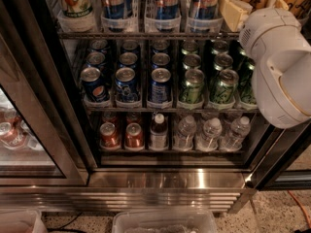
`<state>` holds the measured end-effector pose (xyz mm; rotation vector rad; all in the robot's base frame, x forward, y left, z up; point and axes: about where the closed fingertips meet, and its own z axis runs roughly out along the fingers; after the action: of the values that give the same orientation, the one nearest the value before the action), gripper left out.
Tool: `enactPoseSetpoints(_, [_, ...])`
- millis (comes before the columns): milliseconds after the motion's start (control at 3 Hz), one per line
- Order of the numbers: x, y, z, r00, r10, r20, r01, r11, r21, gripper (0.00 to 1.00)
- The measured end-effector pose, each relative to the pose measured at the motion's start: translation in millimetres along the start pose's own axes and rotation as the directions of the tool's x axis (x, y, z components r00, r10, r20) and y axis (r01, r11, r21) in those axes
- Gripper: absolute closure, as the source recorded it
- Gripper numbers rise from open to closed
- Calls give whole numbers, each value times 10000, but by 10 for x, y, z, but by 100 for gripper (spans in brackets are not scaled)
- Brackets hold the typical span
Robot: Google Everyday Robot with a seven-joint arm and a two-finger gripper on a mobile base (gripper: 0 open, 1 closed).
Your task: Pick orange can from top shelf of fridge
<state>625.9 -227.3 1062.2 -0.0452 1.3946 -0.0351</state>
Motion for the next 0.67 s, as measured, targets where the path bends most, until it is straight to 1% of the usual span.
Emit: enactPoseSetpoints(667, [0, 0, 0, 10000, 0, 0, 0, 10000, 0, 91])
